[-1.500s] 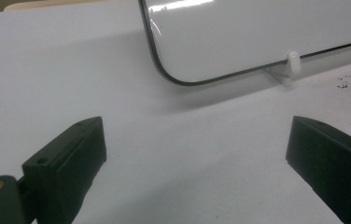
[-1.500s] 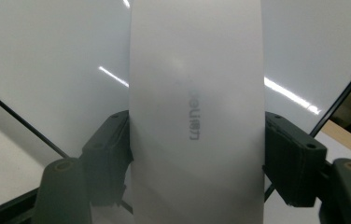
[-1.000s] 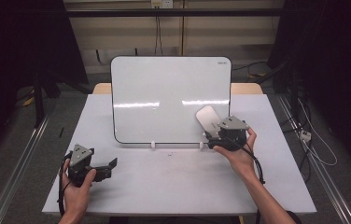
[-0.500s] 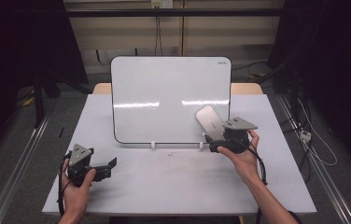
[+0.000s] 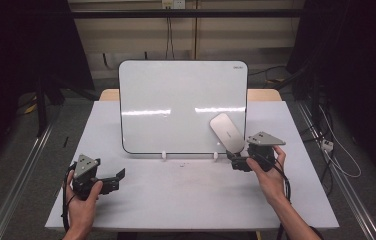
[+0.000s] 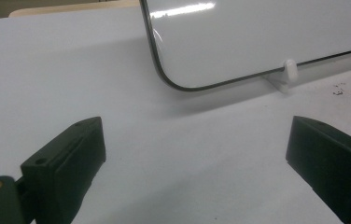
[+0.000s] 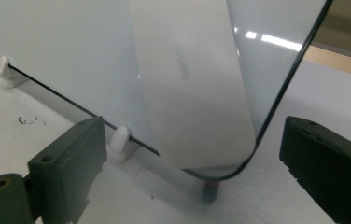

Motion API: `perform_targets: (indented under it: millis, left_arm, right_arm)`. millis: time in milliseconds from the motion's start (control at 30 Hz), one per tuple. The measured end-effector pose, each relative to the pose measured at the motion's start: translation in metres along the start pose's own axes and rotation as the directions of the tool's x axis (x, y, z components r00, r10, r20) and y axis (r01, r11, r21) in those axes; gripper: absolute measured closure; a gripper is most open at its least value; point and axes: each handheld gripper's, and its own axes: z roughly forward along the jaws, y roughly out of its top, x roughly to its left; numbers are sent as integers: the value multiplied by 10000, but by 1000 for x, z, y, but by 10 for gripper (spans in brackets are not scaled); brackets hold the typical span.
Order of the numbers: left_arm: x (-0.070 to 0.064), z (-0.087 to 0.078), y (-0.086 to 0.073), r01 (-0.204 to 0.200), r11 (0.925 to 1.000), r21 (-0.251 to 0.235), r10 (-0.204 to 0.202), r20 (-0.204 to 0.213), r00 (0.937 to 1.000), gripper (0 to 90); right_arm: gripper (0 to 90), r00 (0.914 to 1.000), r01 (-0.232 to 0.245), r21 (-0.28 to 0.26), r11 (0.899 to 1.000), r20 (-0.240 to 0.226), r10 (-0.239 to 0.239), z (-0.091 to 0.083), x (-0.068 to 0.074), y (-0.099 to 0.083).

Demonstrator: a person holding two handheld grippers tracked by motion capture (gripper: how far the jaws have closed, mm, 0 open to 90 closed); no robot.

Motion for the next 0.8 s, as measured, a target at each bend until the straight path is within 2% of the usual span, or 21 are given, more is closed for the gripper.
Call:
perform_targets:
  millis: [233, 367, 433, 533, 633, 733, 800]
  left_arm:
    - [0, 0, 1, -29, 9999, -104, 29, -43, 10000, 48]
    - [-1, 0, 1, 9, 9999, -149, -9, -22, 10000, 49]
    - [-1, 0, 1, 50, 9998, -185, -50, -1, 10000, 50]
    - [0, -1, 1, 63, 9998, -209, -63, -16, 10000, 51]
    - [0, -2, 1, 110, 9996, -252, -111, -71, 9999, 50]
    - [-1, -3, 1, 101, 9995, -283, -103, -65, 9999, 50]
    - [0, -3, 2, 49, 9996, -294, -51, -64, 10000, 50]
  right_arm:
    - [85, 9995, -128, -225, 9997, 295, 134, -13, -5, -15]
    - [88, 9990, -274, -171, 9995, 361, 280, -19, -7, -26]
    - [96, 9984, -180, -165, 9997, 531, 189, -22, -7, -33]
    - [96, 9982, -375, -71, 9993, 467, 378, -27, -7, -41]
    - [94, 9985, -353, -33, 9994, 425, 354, -30, -7, -48]
    - [87, 9982, -486, -136, 9987, 339, 490, -33, -6, -52]
    - [87, 9986, -274, -199, 9994, 443, 283, -33, -6, -54]
